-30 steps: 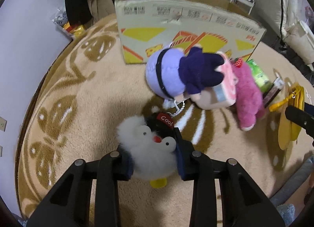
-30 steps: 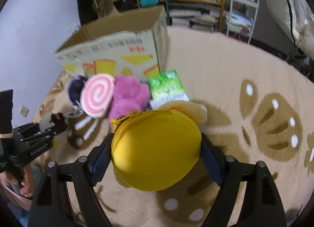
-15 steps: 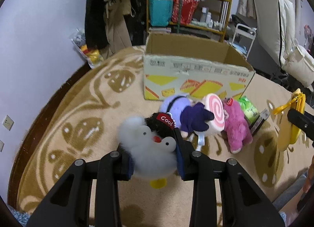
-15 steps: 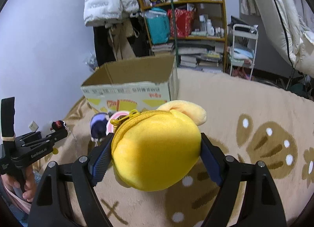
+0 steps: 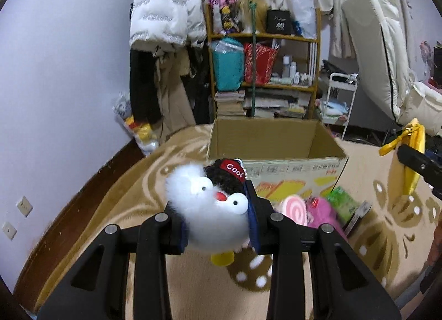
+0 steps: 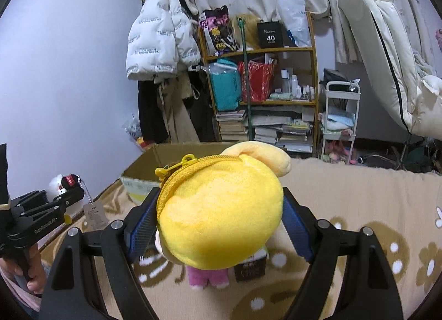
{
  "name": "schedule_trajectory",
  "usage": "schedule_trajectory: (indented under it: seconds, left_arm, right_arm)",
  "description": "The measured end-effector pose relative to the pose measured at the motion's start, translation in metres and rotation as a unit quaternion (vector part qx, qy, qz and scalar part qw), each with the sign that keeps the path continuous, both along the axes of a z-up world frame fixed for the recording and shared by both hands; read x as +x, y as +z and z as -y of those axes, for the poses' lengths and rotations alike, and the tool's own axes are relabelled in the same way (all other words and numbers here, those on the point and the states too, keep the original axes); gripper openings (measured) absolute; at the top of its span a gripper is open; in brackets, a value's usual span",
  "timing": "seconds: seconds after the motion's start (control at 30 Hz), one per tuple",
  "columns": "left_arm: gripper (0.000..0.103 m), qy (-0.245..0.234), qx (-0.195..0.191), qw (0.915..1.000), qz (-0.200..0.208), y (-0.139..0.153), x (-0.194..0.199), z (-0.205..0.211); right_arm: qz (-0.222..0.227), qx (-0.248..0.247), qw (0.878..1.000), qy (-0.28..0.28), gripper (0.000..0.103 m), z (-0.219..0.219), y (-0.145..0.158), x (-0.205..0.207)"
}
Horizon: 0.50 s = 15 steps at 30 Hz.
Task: Organize soft objects
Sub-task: 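Carry both plushes over the cardboard box and open both tools to drop them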
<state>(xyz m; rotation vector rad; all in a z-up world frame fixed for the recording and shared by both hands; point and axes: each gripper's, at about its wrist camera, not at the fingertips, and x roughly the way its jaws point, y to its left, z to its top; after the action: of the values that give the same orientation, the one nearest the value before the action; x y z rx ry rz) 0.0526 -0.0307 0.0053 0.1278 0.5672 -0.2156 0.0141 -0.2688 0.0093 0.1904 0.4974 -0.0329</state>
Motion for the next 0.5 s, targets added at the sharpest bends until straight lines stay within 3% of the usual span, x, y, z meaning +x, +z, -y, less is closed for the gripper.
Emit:
schedule_trajectory:
  seconds: [0.33,0.5]
  left_arm:
    - [0.033,-0.03,0.004,0.9975,0.064,0.039,0.041,0.027]
    - [0.033,-0.034,0.005,0.9965,0.076,0.042,0.075,0.04]
  right_arm:
    - [0.039,0.005,0.999,0.001,0.087,0.019,0.028,0.047]
    - [0.042,-0.004,0.999,0.007,0.087,0.021,0.03,0.076]
